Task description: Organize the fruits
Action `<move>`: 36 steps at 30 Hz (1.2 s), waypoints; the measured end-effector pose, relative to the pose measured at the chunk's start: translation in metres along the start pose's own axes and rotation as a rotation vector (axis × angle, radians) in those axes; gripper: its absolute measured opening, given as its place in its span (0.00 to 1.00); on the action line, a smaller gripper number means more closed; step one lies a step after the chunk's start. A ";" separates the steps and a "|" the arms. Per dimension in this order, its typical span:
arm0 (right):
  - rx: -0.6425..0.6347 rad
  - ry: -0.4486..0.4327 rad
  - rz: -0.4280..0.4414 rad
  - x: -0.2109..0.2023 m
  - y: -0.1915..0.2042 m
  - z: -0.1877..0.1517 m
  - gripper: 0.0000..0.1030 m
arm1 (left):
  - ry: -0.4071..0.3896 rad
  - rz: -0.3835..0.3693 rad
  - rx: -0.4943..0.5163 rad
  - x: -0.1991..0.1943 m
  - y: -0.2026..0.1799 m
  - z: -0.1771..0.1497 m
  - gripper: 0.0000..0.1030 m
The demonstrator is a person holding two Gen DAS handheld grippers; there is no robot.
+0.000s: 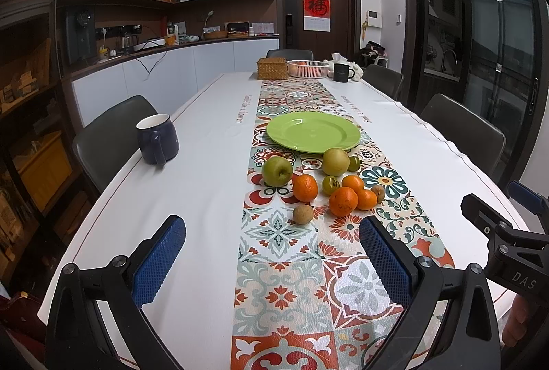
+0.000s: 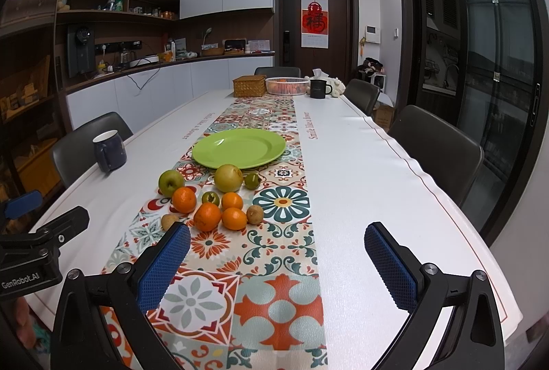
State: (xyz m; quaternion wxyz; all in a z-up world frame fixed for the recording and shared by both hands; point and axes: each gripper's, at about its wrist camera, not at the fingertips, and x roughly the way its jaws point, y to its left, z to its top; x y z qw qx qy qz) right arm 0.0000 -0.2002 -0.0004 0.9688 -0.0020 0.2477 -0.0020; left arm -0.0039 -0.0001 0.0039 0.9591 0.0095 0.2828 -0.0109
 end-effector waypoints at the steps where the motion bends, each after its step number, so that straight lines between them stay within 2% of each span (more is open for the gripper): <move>1: 0.000 0.000 0.001 0.000 0.000 0.000 0.99 | 0.001 0.000 0.000 0.000 0.000 0.000 1.00; 21: -0.002 0.006 0.003 0.001 0.002 -0.002 0.99 | 0.009 0.001 0.004 0.001 -0.003 0.001 1.00; 32: -0.026 0.060 0.037 0.022 0.006 -0.002 0.99 | 0.040 0.002 0.033 0.026 -0.004 -0.002 1.00; 36: -0.040 0.084 0.051 0.037 0.009 -0.001 0.96 | 0.059 0.008 0.048 0.040 -0.005 0.000 0.95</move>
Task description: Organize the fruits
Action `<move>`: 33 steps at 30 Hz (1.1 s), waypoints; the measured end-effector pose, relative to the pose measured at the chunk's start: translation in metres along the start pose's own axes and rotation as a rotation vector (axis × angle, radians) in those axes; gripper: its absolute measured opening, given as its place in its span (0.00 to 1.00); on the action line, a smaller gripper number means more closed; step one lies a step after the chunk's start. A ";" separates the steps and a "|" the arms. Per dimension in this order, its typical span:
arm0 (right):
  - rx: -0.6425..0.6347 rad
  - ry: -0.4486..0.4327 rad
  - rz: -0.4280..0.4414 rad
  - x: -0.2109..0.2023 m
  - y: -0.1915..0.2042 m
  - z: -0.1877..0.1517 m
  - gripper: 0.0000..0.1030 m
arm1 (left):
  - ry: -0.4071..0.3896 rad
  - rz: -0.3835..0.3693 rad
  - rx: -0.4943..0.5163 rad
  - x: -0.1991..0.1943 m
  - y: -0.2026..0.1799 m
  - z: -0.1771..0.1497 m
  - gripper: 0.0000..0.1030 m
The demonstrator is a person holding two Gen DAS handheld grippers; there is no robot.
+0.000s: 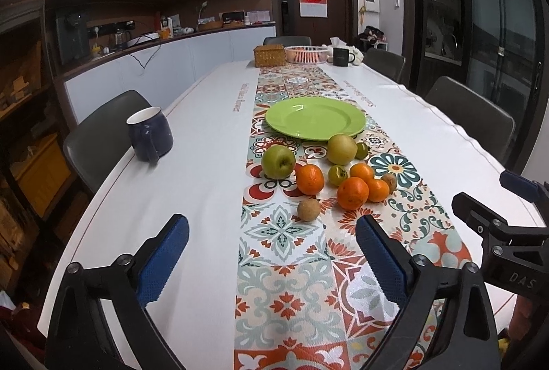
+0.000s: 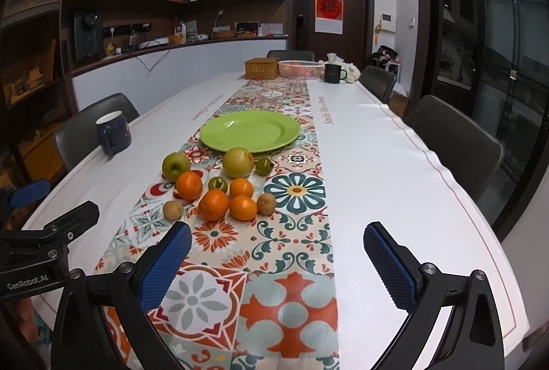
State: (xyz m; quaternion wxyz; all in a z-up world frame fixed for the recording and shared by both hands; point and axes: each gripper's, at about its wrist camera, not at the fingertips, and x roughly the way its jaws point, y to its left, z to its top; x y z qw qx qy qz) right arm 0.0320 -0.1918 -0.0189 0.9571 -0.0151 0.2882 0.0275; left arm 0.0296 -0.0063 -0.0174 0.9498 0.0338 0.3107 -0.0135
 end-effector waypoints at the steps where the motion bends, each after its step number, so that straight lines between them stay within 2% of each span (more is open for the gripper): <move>1: -0.004 0.009 0.002 0.005 0.000 0.001 0.95 | 0.007 0.000 0.003 0.003 0.000 0.000 0.93; 8: -0.049 0.076 0.028 0.034 0.003 0.005 0.81 | 0.056 -0.001 0.045 0.031 -0.007 0.004 0.83; 20: -0.278 0.158 0.076 0.087 0.030 0.009 0.64 | 0.143 -0.036 0.150 0.081 -0.026 0.005 0.65; 27: -0.428 0.164 0.061 0.108 0.044 0.009 0.55 | 0.183 -0.069 0.181 0.103 -0.032 0.006 0.54; 33: -0.496 0.181 0.076 0.120 0.049 0.007 0.48 | 0.206 -0.093 0.204 0.116 -0.038 0.006 0.47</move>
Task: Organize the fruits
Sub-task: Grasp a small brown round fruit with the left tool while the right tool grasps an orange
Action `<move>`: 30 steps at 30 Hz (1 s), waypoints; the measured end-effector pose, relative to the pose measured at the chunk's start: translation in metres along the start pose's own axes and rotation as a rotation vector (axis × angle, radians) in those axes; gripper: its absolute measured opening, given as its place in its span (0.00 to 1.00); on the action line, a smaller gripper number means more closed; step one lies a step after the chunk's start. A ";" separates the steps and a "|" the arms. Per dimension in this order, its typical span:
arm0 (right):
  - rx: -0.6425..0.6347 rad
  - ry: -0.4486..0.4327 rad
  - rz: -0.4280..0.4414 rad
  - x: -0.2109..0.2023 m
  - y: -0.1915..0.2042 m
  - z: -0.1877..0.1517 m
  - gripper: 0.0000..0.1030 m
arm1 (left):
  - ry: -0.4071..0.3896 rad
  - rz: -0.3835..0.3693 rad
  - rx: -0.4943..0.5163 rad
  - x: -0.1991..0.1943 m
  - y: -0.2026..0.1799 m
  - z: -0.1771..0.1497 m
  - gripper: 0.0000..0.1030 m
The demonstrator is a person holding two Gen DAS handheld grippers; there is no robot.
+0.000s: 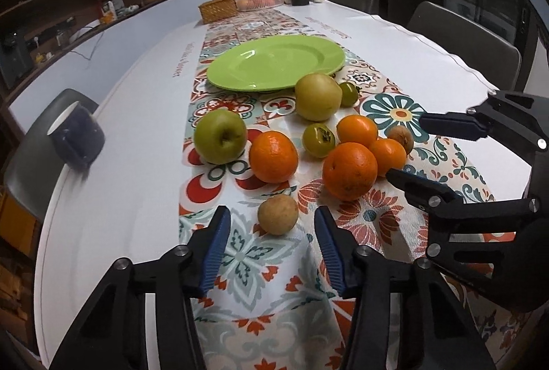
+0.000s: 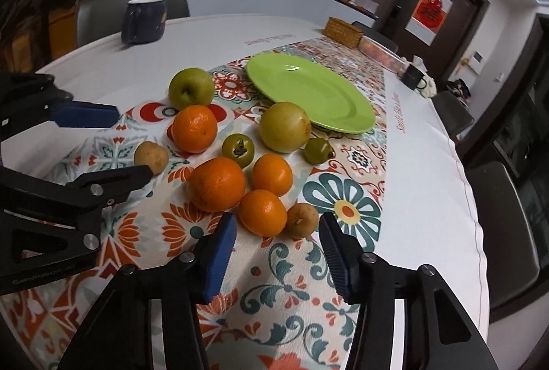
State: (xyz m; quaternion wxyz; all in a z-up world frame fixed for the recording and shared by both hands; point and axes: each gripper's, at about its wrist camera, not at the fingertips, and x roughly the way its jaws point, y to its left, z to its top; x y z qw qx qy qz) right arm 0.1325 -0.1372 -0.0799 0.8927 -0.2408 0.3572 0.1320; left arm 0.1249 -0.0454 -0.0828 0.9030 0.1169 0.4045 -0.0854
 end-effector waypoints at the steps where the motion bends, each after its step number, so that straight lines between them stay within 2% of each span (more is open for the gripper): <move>1: -0.014 -0.003 -0.001 0.001 0.002 0.000 0.46 | 0.004 -0.002 0.005 0.002 -0.001 0.001 0.46; 6: -0.064 -0.001 0.004 0.008 0.006 0.002 0.40 | 0.038 -0.034 -0.006 0.013 -0.001 0.001 0.42; 14: -0.082 0.012 0.027 0.019 0.011 0.005 0.35 | 0.066 -0.063 -0.043 0.024 0.007 0.001 0.33; 18: -0.061 0.022 0.043 0.021 0.009 0.005 0.33 | 0.064 -0.087 -0.067 0.026 0.011 0.001 0.28; 30: 0.069 0.010 0.101 0.007 -0.004 0.005 0.33 | 0.035 -0.094 -0.096 0.007 0.014 0.006 0.28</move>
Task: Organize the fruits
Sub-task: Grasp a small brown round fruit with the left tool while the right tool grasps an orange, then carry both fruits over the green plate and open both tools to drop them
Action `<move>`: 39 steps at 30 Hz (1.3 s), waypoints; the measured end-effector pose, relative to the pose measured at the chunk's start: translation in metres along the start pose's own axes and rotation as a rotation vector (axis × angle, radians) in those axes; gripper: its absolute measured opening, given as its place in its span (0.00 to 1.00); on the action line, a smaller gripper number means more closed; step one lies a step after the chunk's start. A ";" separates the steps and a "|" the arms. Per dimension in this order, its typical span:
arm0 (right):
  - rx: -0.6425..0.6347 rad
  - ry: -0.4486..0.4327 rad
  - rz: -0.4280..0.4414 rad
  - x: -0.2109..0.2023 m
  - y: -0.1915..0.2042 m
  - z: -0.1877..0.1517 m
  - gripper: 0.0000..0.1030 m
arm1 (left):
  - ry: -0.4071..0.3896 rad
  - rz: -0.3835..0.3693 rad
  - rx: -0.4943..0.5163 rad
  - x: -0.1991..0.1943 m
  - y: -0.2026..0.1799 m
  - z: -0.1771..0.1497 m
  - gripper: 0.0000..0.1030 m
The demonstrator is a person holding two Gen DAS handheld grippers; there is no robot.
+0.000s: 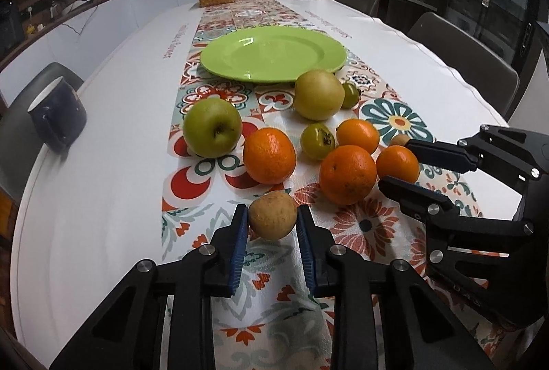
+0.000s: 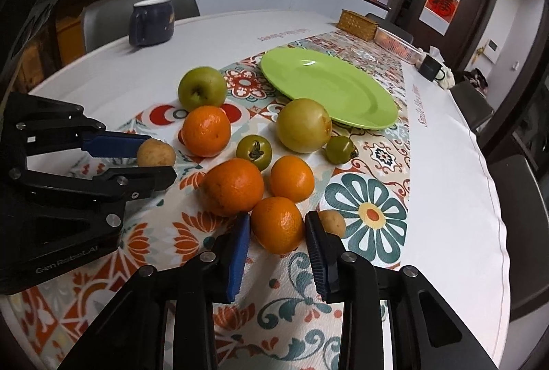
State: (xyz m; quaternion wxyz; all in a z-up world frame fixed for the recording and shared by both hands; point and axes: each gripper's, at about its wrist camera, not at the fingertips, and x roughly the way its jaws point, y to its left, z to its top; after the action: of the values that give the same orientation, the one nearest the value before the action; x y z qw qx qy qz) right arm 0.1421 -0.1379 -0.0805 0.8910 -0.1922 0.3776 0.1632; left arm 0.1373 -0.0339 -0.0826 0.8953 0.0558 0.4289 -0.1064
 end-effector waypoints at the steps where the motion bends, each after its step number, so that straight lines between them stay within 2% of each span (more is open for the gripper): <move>1: 0.011 -0.004 0.003 -0.003 -0.001 0.000 0.33 | -0.003 -0.002 -0.004 -0.003 0.000 0.001 0.28; 11: 0.158 -0.054 0.070 -0.025 -0.025 0.018 0.33 | -0.065 -0.023 -0.040 -0.026 0.005 0.026 0.28; 17: 0.204 -0.110 0.066 -0.030 -0.048 0.043 0.33 | -0.120 -0.028 -0.036 -0.032 0.009 0.059 0.28; 23: 0.230 -0.128 0.063 -0.017 -0.075 0.076 0.33 | -0.134 -0.051 -0.033 -0.024 0.017 0.098 0.28; 32: 0.265 -0.053 0.121 0.036 -0.106 0.116 0.33 | -0.067 -0.099 -0.044 0.026 0.032 0.153 0.28; 39: 0.315 0.021 0.169 0.088 -0.123 0.126 0.33 | 0.061 -0.108 -0.054 0.084 0.039 0.172 0.28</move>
State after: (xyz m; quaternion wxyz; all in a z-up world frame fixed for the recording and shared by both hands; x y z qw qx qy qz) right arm 0.3307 -0.1738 -0.0372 0.8891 -0.0197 0.4228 0.1742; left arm 0.3277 -0.0412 -0.0406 0.8760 0.0117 0.4611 -0.1411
